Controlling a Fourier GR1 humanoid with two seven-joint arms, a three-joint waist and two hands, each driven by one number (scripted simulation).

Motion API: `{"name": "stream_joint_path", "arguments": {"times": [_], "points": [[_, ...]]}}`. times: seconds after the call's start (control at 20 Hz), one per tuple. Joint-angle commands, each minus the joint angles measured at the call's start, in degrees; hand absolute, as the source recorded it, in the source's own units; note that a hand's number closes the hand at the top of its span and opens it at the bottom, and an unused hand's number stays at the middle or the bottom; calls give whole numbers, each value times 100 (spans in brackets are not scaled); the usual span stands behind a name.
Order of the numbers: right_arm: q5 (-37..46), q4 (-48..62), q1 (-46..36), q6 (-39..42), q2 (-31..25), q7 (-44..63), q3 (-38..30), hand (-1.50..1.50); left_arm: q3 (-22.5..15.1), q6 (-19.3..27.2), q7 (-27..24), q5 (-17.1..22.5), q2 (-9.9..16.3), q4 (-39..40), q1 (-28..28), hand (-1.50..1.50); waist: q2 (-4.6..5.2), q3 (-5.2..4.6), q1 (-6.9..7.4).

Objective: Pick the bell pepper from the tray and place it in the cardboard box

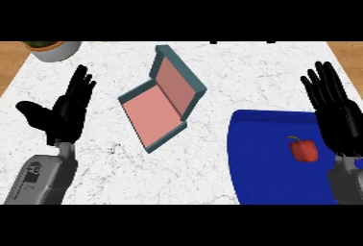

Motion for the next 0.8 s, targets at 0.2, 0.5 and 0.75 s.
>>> {"name": "stream_joint_path", "arguments": {"times": [0.2,0.5,0.75], "points": [[663,-322,-436,356,-502,-1116,-207,-150,-401,84,48,-1013,682,-359,1008,0,142,-51,183],[2133,692,201,-1461,-286,-1736,-676,-150,-547,161,100,-1223,639,-409,1224,0,181,-50,92],[2262,778,501,-939,-479,-2513,-686,-150,-359,-115,202,-1209,781,-709,1578,0,165,-61,39]]}}
